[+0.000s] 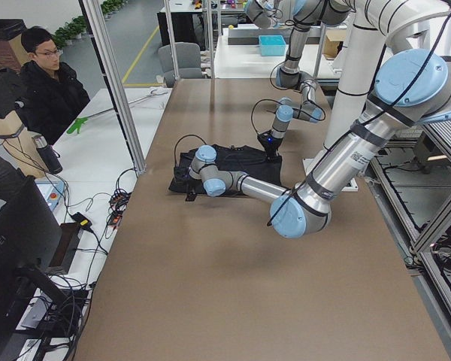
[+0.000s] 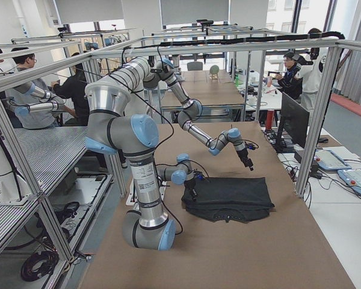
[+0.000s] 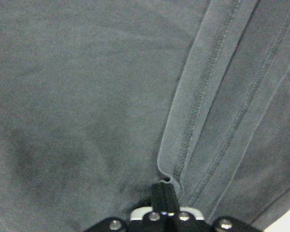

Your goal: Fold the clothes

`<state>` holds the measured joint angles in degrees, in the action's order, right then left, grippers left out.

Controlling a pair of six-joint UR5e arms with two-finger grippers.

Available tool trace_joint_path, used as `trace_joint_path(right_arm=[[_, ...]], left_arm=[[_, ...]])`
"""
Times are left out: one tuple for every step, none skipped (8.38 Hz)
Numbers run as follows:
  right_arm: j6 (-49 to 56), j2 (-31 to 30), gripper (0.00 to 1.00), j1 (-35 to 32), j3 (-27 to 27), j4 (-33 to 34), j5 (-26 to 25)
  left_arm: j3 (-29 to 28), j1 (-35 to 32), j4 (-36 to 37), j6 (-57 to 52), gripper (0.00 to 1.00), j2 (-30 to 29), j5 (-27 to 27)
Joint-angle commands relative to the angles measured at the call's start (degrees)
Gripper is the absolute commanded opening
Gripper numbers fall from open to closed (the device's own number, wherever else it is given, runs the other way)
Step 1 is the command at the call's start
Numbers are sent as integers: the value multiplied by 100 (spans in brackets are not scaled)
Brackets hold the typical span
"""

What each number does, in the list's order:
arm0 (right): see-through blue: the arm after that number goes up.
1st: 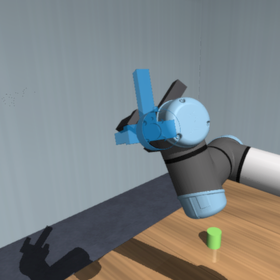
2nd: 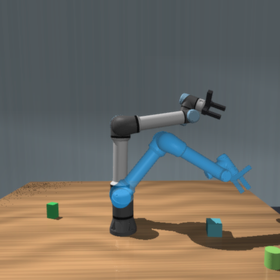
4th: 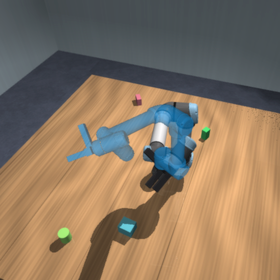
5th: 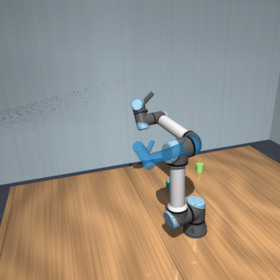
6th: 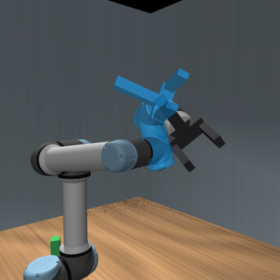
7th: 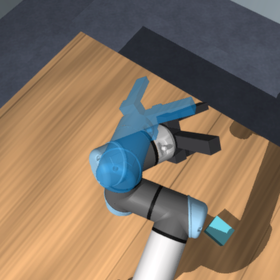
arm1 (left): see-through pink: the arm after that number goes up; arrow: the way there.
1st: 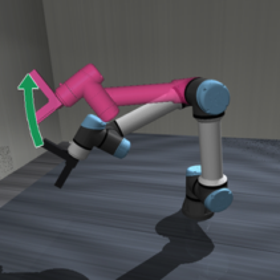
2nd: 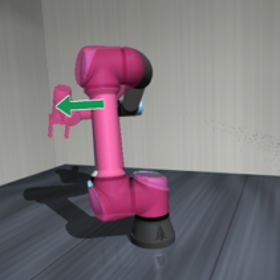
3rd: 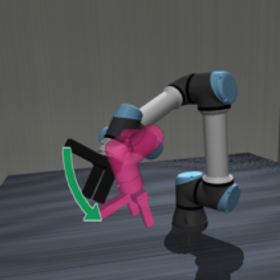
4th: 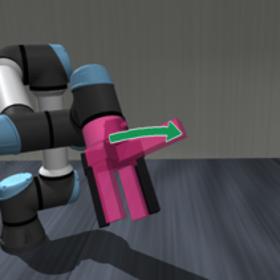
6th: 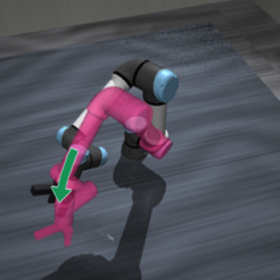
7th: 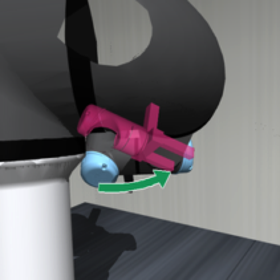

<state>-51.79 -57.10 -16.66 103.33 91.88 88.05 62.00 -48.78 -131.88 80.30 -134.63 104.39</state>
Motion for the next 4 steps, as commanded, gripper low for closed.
trace_joint_path(right_arm=[[-13, -702, 0, -66, 650, 33, 143], [-633, -1037, 0, 300, 1019, 41, 12], [-1457, -1171, 0, 730, 1075, 41, -294], [-1630, -1198, 0, 778, 1163, 58, -323]], left_arm=[[49, 0, 5, 29, 94, 7, -15], [102, 0, 22, 29, 94, 16, -15], [102, -9, 31, 29, 94, 16, -15], [102, -9, 31, 29, 94, 33, -15]])
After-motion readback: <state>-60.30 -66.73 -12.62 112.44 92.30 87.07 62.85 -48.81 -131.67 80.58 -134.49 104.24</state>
